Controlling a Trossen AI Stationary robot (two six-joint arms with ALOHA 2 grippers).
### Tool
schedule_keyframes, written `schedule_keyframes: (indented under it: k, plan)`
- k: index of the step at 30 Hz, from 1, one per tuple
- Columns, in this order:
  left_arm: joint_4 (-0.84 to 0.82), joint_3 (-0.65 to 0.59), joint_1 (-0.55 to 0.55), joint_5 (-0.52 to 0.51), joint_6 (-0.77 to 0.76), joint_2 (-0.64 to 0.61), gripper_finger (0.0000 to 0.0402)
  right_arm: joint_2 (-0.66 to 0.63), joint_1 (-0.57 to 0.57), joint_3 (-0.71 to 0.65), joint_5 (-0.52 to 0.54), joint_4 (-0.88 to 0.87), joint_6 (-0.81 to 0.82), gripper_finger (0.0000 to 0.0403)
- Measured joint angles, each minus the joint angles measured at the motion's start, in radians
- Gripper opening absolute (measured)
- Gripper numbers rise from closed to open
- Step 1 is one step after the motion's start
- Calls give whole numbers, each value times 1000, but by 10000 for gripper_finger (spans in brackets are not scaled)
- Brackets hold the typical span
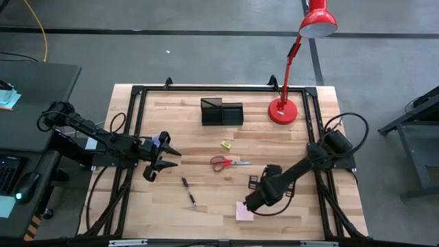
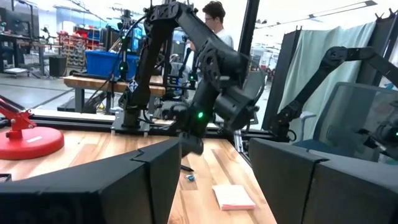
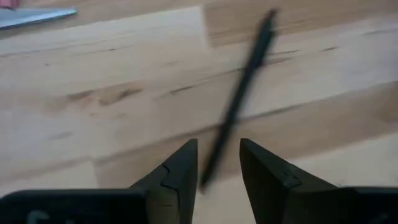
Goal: Pick and place office supplies into organizer
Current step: Put the black pen into the desk organizer
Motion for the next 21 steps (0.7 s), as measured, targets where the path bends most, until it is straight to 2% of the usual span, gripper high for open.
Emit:
schedule_keyframes:
  k: [3, 6, 14, 18, 21]
  plan:
    - [0, 0, 0, 0, 0, 0, 182, 0, -8, -63, -66, 80, -26, 113]
    - [0, 0, 0, 0, 0, 0, 182, 0, -2, -103, -79, 105, -25, 113]
    - [-1, 0, 0, 0, 0, 0, 182, -9, 33, -173, -59, 131, 63, 113]
    - [-8, 0, 0, 0, 0, 0, 182, -23, 40, -182, 14, 184, 71, 113]
    - [-10, 0, 0, 0, 0, 0, 182, -29, 40, -181, 21, 170, 71, 113]
